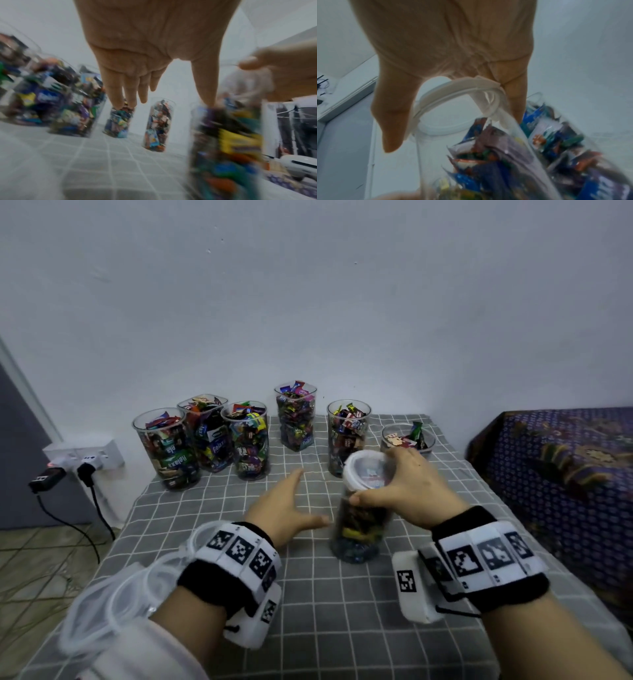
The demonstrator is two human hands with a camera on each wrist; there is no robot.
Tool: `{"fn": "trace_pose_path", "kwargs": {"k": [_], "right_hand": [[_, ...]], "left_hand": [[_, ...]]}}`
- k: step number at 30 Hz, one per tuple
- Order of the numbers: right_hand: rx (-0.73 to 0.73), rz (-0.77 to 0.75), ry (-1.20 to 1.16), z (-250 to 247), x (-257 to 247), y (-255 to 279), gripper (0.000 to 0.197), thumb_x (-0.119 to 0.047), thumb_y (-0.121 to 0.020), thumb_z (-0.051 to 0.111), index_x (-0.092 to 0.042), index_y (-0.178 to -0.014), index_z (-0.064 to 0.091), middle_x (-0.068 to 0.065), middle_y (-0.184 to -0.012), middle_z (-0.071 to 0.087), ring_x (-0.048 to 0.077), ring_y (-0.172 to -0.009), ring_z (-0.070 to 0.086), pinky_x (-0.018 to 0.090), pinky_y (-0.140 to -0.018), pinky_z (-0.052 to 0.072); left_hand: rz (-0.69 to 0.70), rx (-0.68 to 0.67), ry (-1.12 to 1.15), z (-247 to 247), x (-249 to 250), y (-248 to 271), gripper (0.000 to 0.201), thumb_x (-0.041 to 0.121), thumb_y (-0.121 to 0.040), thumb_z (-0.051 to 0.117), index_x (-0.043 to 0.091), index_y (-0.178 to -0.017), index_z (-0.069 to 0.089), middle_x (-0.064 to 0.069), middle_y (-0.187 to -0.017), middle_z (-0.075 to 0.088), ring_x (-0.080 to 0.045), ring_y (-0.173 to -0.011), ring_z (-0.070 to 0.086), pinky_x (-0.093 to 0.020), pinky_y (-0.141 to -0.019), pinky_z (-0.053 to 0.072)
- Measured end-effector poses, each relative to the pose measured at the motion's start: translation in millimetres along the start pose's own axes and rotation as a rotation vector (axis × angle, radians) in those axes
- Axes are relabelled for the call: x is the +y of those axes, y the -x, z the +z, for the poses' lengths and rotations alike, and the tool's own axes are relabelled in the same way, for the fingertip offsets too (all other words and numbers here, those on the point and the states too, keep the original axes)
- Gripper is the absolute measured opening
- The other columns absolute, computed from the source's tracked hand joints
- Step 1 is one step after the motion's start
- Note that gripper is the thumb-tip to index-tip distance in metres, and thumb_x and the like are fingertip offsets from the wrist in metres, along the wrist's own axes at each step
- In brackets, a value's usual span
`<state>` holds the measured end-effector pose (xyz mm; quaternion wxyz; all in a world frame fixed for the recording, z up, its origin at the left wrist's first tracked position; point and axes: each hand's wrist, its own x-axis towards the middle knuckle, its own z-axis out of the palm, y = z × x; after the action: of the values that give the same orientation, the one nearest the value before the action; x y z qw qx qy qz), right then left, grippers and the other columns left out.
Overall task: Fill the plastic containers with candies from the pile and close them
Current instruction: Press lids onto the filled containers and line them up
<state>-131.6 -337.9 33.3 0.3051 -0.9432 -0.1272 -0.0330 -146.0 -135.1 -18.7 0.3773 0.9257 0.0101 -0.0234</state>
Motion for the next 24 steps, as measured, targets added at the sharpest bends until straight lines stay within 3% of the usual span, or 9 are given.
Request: {"fn": "trace_pose_path", "kwargs": {"k": [2,4,9,11,15,20,22,24], "right_hand": [[0.002,0.034,-0.001,-11.5,14.3,5.5,0.074,-0.063,-0.046,0.077,-0.015,-0.098,0.055,0.001,-0.099,0.056,0.018,-0.087,0.056,0.029,-0.065,0.043],[0.007,0.071,0.057,-26.1,24.0,13.3,0.065,-0.054,-0.054,0.081,-0.015,-0.099,0.054,0.001,-0.098,0.056,0.017,-0.084,0.054,0.026,-0.06,0.038],[0.069,0.185,0.232,-55.6,57.4,22.2,0.073,-0.055,-0.059,0.077,-0.008,-0.109,0.053,0.007,-0.103,0.047,0.02,-0.087,0.045,0.029,-0.071,0.034],[0.105,0.221,0.259,-61.1,73.5,19.0,0.077,-0.059,-0.059,0.074,-0.004,-0.109,0.052,0.012,-0.107,0.05,0.022,-0.087,0.044,0.03,-0.07,0.032],[0.19,0.303,0.295,-69.9,93.7,7.5,0.084,-0.06,-0.064,0.071,0.001,-0.118,0.05,0.019,-0.114,0.05,0.029,-0.098,0.047,0.034,-0.077,0.038],[0.265,0.356,0.244,-69.3,106.2,-9.8,0.091,-0.063,-0.062,0.07,0.001,-0.124,0.048,0.02,-0.12,0.05,0.032,-0.108,0.048,0.037,-0.085,0.041],[0.293,0.354,0.222,-66.4,107.3,-10.6,0.089,-0.061,-0.064,0.071,0.0,-0.125,0.048,0.02,-0.121,0.048,0.032,-0.109,0.048,0.038,-0.087,0.041],[0.321,0.338,0.191,-62.5,108.9,-8.2,0.087,-0.059,-0.065,0.072,0.0,-0.125,0.048,0.02,-0.123,0.047,0.032,-0.111,0.047,0.039,-0.089,0.041]], "left_hand": [[-0.059,0.004,-0.143,-19.0,-5.2,-0.4,0.103,0.044,-0.07,0.077,0.02,-0.149,0.016,-0.001,-0.154,0.026,-0.02,-0.138,0.031,-0.036,-0.112,0.029],[-0.126,-0.048,-0.321,-34.3,-13.8,-1.7,0.101,0.046,-0.073,0.074,0.017,-0.15,0.015,-0.004,-0.154,0.026,-0.022,-0.137,0.031,-0.033,-0.11,0.03],[-0.351,-0.299,-0.626,-43.5,-38.9,-0.8,0.12,0.053,-0.067,0.077,0.018,-0.15,-0.001,-0.008,-0.153,0.027,-0.027,-0.136,0.034,-0.037,-0.107,0.034],[-0.388,-0.382,-0.705,-41.1,-43.3,-0.9,0.121,0.057,-0.064,0.077,0.02,-0.15,0.002,-0.006,-0.153,0.027,-0.026,-0.137,0.032,-0.035,-0.107,0.032],[-0.388,-0.479,-0.749,-36.5,-38.9,-1.1,0.108,0.052,-0.063,0.08,0.025,-0.148,0.018,-0.001,-0.148,0.037,-0.023,-0.133,0.039,-0.031,-0.101,0.037],[-0.354,-0.497,-0.823,-32.7,-35.1,-1.5,0.106,0.051,-0.064,0.079,0.025,-0.148,0.02,-0.002,-0.149,0.035,-0.023,-0.134,0.037,-0.035,-0.104,0.039],[-0.333,-0.483,-0.882,-29.1,-33.6,1.9,0.105,0.056,-0.064,0.076,0.026,-0.148,0.02,-0.003,-0.153,0.026,-0.025,-0.137,0.032,-0.037,-0.106,0.035],[-0.314,-0.49,-0.937,-24.5,-33.0,5.6,0.111,0.061,-0.064,0.074,0.027,-0.15,0.012,-0.005,-0.158,0.008,-0.028,-0.143,0.017,-0.041,-0.111,0.026]]}}
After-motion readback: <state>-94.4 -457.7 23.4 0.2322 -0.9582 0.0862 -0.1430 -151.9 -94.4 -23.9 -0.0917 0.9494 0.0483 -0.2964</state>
